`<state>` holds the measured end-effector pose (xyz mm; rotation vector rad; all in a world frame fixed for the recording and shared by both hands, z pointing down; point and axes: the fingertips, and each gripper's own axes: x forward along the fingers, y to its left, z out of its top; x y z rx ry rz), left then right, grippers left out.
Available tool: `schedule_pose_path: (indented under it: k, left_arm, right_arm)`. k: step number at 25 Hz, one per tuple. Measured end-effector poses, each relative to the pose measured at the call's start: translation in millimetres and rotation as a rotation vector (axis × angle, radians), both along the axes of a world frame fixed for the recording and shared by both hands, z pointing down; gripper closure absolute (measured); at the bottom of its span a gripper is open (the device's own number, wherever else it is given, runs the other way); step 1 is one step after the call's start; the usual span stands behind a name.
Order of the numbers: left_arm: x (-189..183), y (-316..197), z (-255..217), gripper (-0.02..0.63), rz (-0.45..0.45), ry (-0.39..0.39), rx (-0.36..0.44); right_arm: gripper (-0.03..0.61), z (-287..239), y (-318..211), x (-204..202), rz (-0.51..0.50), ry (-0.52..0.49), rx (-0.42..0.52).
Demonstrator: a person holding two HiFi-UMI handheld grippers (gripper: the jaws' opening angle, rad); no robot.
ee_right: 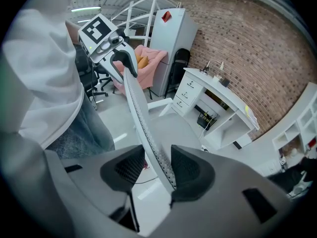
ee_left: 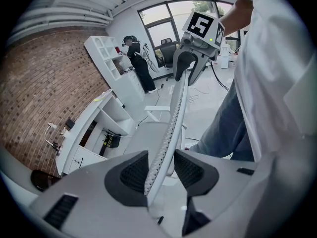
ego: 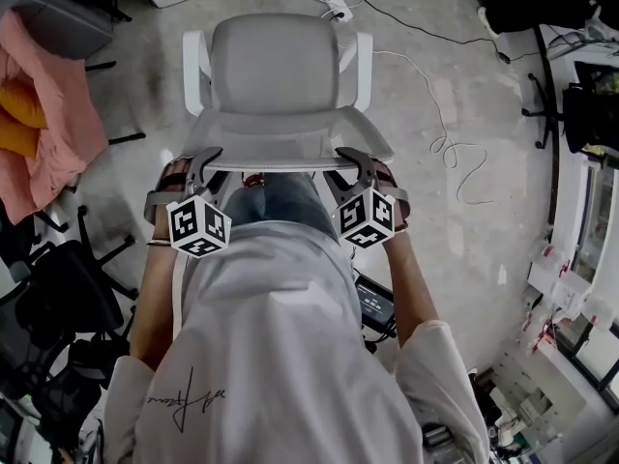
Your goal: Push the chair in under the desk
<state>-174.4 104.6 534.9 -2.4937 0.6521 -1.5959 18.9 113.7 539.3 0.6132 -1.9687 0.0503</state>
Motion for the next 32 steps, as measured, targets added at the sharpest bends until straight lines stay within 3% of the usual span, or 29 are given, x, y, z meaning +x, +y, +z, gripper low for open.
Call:
schedule_pose_path:
  k: [32]
  left_arm:
    - [5.7, -27.8, 0.8, 0.457, -0.019, -0.009, 0.0]
  right_arm:
    - [0.394, 0.8, -30.0, 5.4, -0.024, -0.006, 0.017]
